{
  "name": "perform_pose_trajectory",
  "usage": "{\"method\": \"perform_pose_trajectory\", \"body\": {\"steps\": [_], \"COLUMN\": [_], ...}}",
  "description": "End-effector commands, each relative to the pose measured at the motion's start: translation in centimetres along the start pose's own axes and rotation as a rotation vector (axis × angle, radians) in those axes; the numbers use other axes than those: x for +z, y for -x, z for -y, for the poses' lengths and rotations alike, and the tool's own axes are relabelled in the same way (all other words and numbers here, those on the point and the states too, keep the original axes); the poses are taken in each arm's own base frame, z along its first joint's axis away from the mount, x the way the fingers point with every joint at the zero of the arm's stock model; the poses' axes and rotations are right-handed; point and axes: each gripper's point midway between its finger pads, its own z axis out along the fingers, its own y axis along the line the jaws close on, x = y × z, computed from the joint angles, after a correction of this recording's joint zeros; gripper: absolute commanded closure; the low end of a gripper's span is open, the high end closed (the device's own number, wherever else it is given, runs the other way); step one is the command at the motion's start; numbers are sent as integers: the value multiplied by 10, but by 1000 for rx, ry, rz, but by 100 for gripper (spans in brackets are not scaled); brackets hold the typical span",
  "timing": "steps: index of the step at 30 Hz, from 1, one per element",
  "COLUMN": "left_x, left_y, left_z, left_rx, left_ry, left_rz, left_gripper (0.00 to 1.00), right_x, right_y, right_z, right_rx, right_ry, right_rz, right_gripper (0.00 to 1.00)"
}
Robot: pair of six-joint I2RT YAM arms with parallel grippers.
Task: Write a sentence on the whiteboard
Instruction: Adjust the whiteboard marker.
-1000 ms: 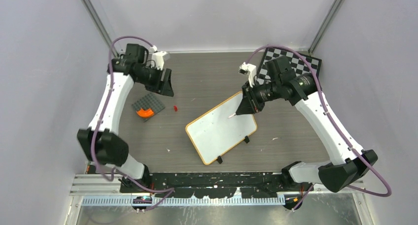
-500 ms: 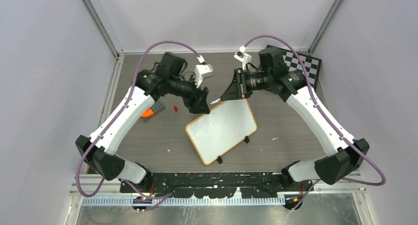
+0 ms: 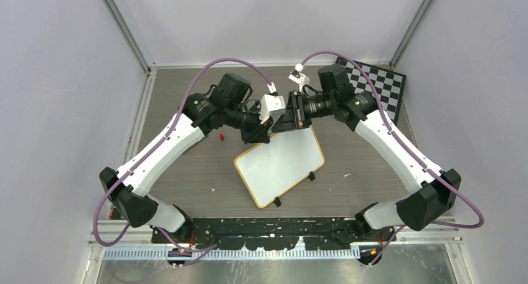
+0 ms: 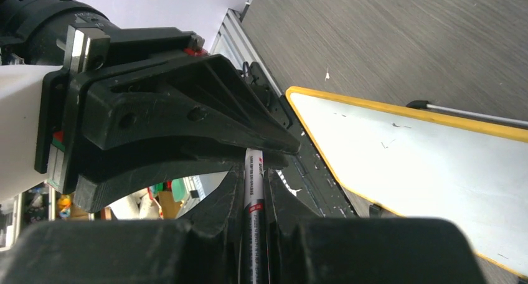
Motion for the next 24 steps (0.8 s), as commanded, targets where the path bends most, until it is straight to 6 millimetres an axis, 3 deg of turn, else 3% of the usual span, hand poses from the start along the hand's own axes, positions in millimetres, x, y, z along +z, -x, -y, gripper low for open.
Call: {"method": "perform_pose_trajectory", "body": {"steps": [1, 3, 5, 7, 17, 24], "left_x": [-9, -10, -10, -10, -6, -4], "left_y": [19, 20, 19, 16, 6, 3], "left_z": [-1, 1, 5, 8, 15, 10], "left_rx": [91, 95, 108, 127, 171, 163], "left_ry": [32, 19, -6, -25, -48, -27], "left_rz": [53, 57, 53, 37, -9, -22], "left_gripper": [86, 95, 100, 100, 100, 100], "right_x": [-2, 0, 2, 3, 2, 4], "right_y": [1, -4, -9, -11, -14, -19], "right_z": [-15, -14, -14, -13, -12, -13], "right_rx": [-27, -20, -10, -1, -6, -12], "right_ry": [56, 61, 69, 70, 64, 67], "right_rz": [13, -3, -22, -33, -49, -71], "right_gripper": [100, 100, 92, 86, 74, 74]}}
